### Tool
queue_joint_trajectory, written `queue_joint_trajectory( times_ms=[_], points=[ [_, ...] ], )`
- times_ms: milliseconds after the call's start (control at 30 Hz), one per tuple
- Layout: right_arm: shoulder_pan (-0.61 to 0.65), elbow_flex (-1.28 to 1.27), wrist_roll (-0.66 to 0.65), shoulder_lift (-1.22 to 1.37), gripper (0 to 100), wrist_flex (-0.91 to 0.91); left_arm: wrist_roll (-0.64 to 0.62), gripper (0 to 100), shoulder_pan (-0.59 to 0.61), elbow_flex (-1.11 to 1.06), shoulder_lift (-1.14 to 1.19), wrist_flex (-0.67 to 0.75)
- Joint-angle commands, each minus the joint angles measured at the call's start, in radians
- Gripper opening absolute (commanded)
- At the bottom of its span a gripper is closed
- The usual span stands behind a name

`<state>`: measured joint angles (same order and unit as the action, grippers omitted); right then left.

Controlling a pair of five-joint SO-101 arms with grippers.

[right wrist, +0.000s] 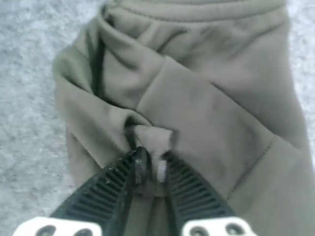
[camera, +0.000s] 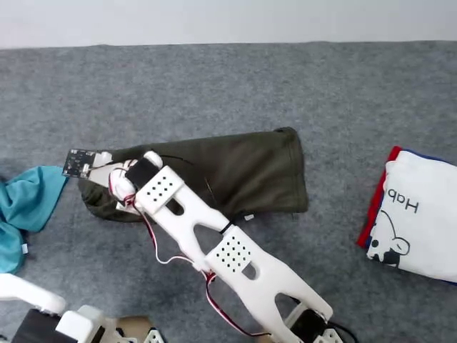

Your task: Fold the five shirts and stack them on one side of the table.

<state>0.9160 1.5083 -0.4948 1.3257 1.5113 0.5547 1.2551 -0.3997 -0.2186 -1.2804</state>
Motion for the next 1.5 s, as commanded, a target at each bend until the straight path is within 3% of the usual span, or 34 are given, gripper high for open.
queue_joint_trajectory(
  times_ms=[0,500,700,1033,1233,1467],
  points=[
    [-0.047,0.060,-0.009,-0.074,0.9,-0.008,-0.003,4,-0.018,0.005,-0.037,0.018],
    [-0.128,0.052,-0.009,-0.079,1.6,-0.090,-0.003,4,-0.049,0.005,-0.037,0.018],
    [-0.128,0.060,-0.005,-0.058,12.0,-0.117,-0.003,4,-0.048,0.005,-0.037,0.018],
    [-0.102,0.054,-0.003,-0.173,8.2,-0.125,-0.003,4,-0.049,0.005,-0.037,0.018],
    [-0.067,0.054,-0.008,-0.102,8.2,-0.125,-0.003,4,-0.051,0.005,-0.037,0.018],
    [-0.163,0.110,-0.005,-0.024,8.2,-0.081,-0.003,4,-0.046,0.005,-0.040,0.018]
  ],
)
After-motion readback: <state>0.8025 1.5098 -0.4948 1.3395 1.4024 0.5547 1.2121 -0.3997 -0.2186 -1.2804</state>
